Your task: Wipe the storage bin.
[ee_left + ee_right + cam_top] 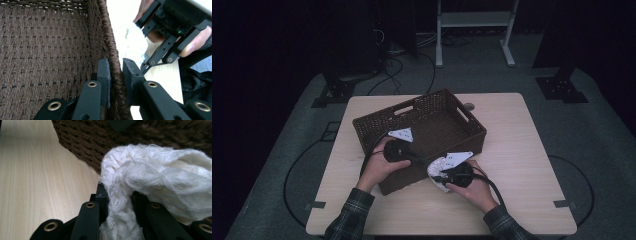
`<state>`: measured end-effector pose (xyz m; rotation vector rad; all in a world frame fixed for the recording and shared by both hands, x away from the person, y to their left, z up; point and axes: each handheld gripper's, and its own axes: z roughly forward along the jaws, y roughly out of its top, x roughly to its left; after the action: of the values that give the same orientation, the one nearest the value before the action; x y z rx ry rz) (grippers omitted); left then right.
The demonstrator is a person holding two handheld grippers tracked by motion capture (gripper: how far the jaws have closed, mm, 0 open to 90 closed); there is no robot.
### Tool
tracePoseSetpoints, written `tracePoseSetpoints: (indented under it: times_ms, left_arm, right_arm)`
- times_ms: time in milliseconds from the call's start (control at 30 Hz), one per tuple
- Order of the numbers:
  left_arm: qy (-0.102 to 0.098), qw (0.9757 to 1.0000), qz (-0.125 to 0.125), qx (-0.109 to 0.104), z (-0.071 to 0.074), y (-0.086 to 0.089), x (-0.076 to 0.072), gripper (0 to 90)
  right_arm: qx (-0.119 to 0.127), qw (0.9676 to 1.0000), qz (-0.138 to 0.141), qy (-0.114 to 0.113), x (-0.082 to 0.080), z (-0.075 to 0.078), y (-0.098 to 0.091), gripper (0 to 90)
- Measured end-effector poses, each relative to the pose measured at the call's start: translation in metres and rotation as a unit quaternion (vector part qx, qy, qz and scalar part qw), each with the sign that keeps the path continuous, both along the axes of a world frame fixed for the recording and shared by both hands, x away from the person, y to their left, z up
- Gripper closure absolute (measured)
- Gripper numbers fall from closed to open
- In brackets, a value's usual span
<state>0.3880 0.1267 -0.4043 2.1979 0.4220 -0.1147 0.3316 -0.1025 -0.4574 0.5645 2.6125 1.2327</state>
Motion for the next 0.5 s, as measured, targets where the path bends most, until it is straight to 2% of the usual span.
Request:
tracePoseSetpoints:
  times_ms: [333,500]
  left_arm:
    - [-0.002,1.0,-0.003,0.001,0.0,0.0,0.001,75.9]
    - [0.0,1.0,0.0,-0.002,0.0,0.0,0.0,75.9]
  right_arm:
    - [-0.025,0.9995,0.005,0.019,0.0,-0.019,0.008,73.2]
    - [-0.026,0.9994,0.006,0.021,-0.002,-0.019,0.012,73.2]
